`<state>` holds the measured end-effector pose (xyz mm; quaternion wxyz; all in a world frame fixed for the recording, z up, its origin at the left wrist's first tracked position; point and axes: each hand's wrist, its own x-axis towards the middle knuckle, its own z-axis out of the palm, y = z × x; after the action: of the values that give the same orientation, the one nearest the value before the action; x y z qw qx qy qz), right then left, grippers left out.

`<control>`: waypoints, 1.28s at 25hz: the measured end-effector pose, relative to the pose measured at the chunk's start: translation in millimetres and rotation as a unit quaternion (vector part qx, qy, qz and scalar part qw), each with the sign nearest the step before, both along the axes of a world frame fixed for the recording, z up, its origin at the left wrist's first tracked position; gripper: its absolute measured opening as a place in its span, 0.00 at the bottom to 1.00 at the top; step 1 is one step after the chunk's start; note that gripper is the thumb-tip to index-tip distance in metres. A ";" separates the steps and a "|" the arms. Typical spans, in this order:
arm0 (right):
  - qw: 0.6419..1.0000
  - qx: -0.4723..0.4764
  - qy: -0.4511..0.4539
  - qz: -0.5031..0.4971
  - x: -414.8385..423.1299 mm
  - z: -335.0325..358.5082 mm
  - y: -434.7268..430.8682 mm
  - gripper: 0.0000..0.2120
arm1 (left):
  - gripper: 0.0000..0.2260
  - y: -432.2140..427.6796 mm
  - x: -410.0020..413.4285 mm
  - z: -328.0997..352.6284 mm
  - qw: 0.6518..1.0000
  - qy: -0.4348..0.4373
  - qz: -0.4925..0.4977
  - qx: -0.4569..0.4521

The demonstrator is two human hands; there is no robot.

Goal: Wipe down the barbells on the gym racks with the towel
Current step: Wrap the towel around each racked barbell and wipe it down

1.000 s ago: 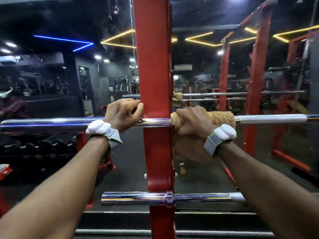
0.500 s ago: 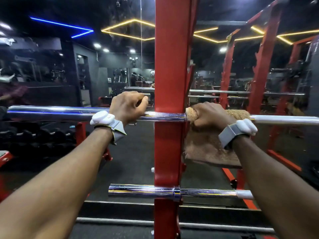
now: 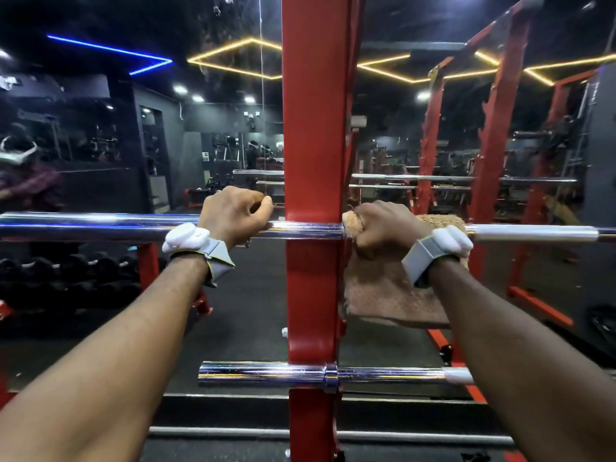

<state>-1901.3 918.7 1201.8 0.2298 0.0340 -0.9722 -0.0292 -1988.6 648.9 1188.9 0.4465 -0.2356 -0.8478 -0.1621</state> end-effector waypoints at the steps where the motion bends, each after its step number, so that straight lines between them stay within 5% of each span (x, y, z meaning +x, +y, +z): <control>1: 0.998 0.023 0.061 0.003 -0.4 -9.7 -1.0 0.12 | 0.19 -1.0 1.0 -0.6 1.000 0.000 0.001 0.002; 5: 0.961 0.081 0.265 0.016 4.8 -44.1 0.0 0.17 | 0.18 -3.4 3.0 -0.7 0.999 -0.020 -0.002 0.033; 12: 0.968 -0.024 0.178 0.177 18.0 -34.4 29.7 0.32 | 0.19 -3.0 2.6 1.9 0.996 -0.057 -0.015 0.068; 19: 0.919 -0.173 0.271 0.230 28.8 -34.5 30.8 0.18 | 0.21 -4.8 7.3 -1.1 0.997 -0.064 -0.019 0.042; 23: 0.891 -0.179 0.359 0.211 34.7 -36.3 23.5 0.15 | 0.21 -5.3 11.1 0.7 0.997 -0.064 -0.020 0.043; 32: 0.817 -0.234 0.470 0.239 57.1 10.9 -29.7 0.13 | 0.17 -5.1 14.9 3.8 0.984 -0.065 -0.052 0.159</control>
<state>-1844.2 889.1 1212.7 0.6599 0.1925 -0.6845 0.2430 -1973.7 643.8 1192.7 0.4128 -0.1944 -0.8252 -0.3329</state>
